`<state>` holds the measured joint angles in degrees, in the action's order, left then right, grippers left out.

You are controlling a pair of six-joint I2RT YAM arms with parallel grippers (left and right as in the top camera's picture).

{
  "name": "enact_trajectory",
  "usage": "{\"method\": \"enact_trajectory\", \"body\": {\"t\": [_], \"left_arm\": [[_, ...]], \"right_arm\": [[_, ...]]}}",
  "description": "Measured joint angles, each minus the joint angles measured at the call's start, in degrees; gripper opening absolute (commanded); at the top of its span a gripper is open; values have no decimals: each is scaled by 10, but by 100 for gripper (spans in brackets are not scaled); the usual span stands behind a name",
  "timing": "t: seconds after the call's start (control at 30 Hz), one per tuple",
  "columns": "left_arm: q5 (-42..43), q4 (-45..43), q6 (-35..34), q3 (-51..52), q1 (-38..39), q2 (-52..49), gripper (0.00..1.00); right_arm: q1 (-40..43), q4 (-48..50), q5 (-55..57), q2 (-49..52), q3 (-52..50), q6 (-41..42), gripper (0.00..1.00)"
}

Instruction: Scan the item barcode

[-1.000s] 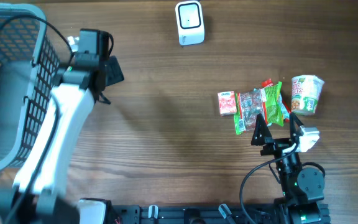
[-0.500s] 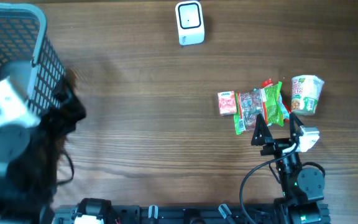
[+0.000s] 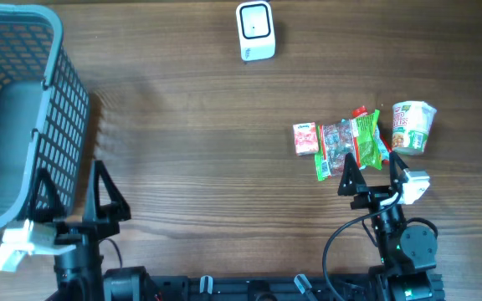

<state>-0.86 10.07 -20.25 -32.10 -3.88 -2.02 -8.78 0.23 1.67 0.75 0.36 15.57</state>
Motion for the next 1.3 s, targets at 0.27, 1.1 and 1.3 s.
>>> {"method": "enact_trajectory", "body": {"t": [0.27,1.1,1.3], "left_arm": [[99,-286,-3,206,0,12,100],[102,-70,-4,317,16,12,100],[102,-70,-4,317,16,12,100]], "right_arm": [[0,0,0,0,0,0,100],[0,0,0,0,0,0,100],[0,0,0,0,0,0,100]]}}
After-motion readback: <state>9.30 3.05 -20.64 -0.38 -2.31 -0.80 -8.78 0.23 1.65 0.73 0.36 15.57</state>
